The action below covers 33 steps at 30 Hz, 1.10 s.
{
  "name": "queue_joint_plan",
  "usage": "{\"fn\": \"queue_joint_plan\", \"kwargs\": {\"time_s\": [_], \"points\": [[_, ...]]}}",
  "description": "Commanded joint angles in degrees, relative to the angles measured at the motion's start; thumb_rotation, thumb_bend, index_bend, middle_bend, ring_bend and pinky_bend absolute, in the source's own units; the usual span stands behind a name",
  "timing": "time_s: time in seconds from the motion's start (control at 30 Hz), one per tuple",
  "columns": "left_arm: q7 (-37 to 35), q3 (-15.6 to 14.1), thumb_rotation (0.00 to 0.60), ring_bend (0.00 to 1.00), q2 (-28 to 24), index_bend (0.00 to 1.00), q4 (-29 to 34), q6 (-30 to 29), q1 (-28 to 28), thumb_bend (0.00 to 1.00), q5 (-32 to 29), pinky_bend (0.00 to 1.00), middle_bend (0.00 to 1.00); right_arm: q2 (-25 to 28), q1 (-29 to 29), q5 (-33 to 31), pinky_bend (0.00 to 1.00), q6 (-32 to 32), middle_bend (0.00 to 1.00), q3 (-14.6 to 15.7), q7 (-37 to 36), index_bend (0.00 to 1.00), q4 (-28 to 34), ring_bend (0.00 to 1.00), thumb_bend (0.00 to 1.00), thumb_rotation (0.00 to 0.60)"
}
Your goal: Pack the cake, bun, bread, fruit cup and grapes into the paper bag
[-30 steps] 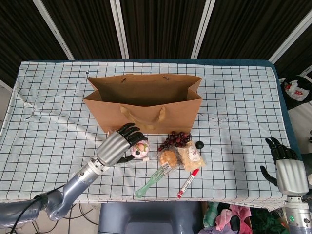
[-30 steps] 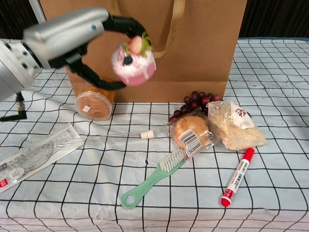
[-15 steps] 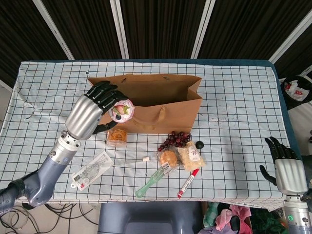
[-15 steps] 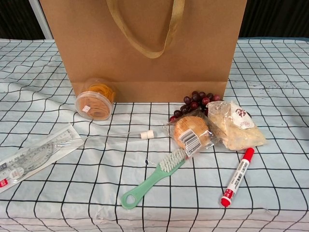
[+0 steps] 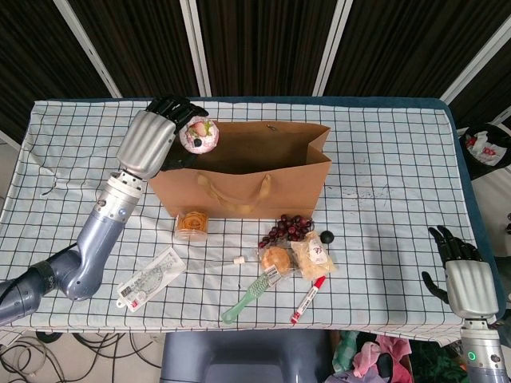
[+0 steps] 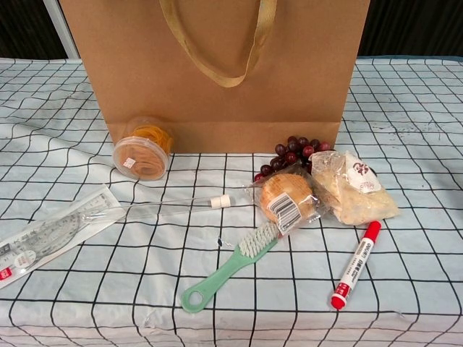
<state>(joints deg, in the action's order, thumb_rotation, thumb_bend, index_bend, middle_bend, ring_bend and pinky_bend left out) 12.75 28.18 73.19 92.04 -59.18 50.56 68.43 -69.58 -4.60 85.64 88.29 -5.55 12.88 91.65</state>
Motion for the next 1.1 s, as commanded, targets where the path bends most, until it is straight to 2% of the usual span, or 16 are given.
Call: {"fn": "queue_joint_plan", "kwargs": {"time_s": [0.03,0.1,0.2,0.33,0.53,0.7,0.8,0.87,0.97,1.1], "points": [[1.3,-0.1,0.600,0.14,0.8,0.29,-0.8,3.3,1.7,0.18,-4.4,0.18,0.37,0.1,0.1,-0.3,0.27,0.1,0.12,-0.2,-0.4,0.12,-0.3,0.21,0.23,0.600],[1.5,-0.5,0.600,0.05,0.7,0.22,-0.5,3.7,1.8,0.08,-5.2,0.13,0.25,0.1,0.1,-0.4,0.27,0.2,0.12,-0.3,-0.6,0.12,-0.4,0.21,0.23,0.600],[2.2,-1.2,0.600,0.00,0.1,0.15,0.7,4.6,1.9,0.02,-7.0,0.07,0.14,0.3,0.2,-0.3,0.27,0.6,0.12,-0.4,-1.0,0.12,-0.4,0.21,0.23,0.600],[4.6,-1.5,0.600,0.00,-1.8,0.14,3.2,4.3,2.1,0.01,-9.4,0.05,0.13,0.6,0.4,0.1,0.27,1.1,0.12,-0.4,-1.4,0.12,-0.3,0.21,0.23,0.600],[5.4,-1.3,0.600,0.00,-4.5,0.13,7.0,-0.2,0.7,0.02,-8.5,0.05,0.12,0.0,0.9,-0.5,0.27,2.6,0.13,-1.2,-0.3,0.12,-0.3,0.21,0.23,0.600],[4.4,-2.4,0.600,0.00,-8.9,0.12,13.7,-6.9,-4.5,0.05,-3.3,0.05,0.13,-0.2,1.1,-0.5,0.27,3.0,0.13,-1.3,-0.3,0.12,-0.1,0.22,0.24,0.600],[2.5,-5.4,0.600,0.00,-11.9,0.12,17.0,-12.4,-9.8,0.05,3.2,0.05,0.13,-0.1,1.0,-0.4,0.27,2.7,0.13,-1.2,-0.2,0.12,-0.1,0.22,0.24,0.600],[2.1,-7.0,0.600,0.00,-13.0,0.12,17.6,-14.1,-11.9,0.05,5.2,0.05,0.14,-0.1,1.0,-0.4,0.27,2.6,0.13,-1.1,-0.2,0.12,-0.1,0.22,0.24,0.600],[-1.9,-13.2,0.600,0.00,-16.1,0.13,18.9,-18.7,-18.9,0.05,12.5,0.05,0.15,-0.1,0.9,-0.2,0.27,2.7,0.13,-1.1,0.2,0.12,0.1,0.22,0.24,0.600],[-7.4,-19.8,0.600,0.00,-17.3,0.13,15.9,-20.9,-23.9,0.05,20.0,0.06,0.16,-0.4,0.9,0.0,0.27,2.6,0.13,-1.0,1.0,0.12,0.4,0.22,0.24,0.600]]}}
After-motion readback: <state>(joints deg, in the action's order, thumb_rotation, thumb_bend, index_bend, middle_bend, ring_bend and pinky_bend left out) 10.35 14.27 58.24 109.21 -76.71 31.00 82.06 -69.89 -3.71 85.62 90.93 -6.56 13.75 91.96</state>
